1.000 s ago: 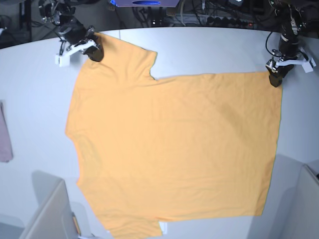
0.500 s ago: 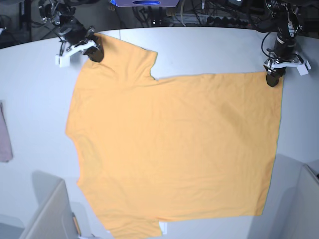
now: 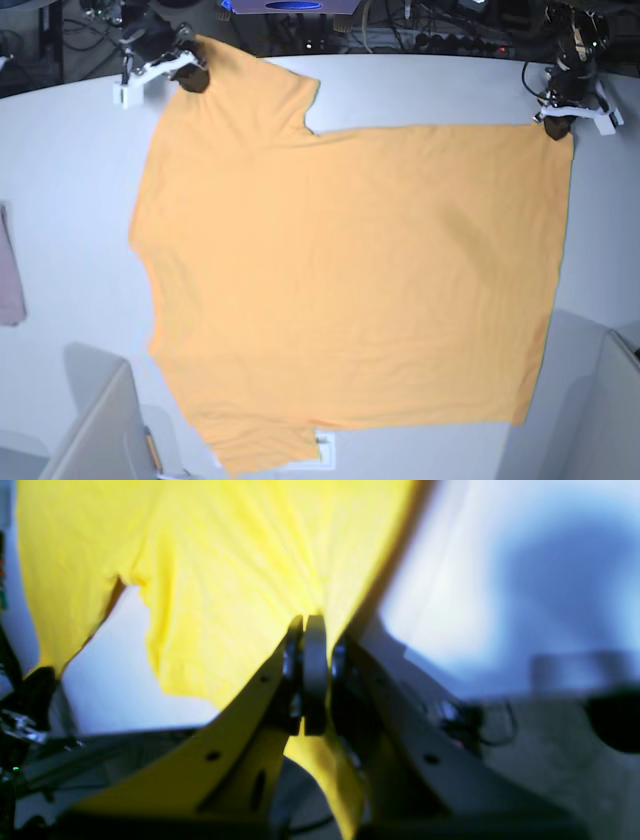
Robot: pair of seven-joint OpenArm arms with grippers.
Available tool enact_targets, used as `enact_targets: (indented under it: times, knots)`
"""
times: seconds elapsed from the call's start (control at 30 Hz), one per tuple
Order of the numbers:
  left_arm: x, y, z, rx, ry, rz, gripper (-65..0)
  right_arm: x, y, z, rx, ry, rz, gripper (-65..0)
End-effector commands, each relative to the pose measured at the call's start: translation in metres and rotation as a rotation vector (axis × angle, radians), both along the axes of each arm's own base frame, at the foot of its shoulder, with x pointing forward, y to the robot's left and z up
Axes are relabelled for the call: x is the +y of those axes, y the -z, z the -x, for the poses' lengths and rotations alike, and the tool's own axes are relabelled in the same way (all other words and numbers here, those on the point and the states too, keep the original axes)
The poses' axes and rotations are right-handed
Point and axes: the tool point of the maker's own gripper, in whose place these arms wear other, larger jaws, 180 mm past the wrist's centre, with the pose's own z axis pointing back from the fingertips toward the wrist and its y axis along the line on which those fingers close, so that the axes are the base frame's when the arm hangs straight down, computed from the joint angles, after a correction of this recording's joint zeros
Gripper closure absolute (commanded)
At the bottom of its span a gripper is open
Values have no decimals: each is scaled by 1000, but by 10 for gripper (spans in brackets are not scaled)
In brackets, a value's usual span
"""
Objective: Fold the T-shirt properly
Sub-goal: 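Lift the shoulders and pull the shirt toward the robot with both grippers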
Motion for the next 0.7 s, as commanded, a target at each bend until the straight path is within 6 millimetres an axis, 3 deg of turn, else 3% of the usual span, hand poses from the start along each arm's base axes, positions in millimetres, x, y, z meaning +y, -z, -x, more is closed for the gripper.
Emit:
enact_targets:
  times: [0.0,0.13,0.3,0.67]
  knots:
    - [9,-17,-6,-39,8,-42,0,-8,-12,-6,-46,14,13,0]
    - [9,-25,9,-19,28,-72,0,-17,-25,1,-57,23,37,0]
    - [2,-37,26,7,70,-100,0,-9,-32,16,-39,4,26,0]
    - [-11,-43,66,88,111,-112,0,1,-42,48,-9,-51,3,0]
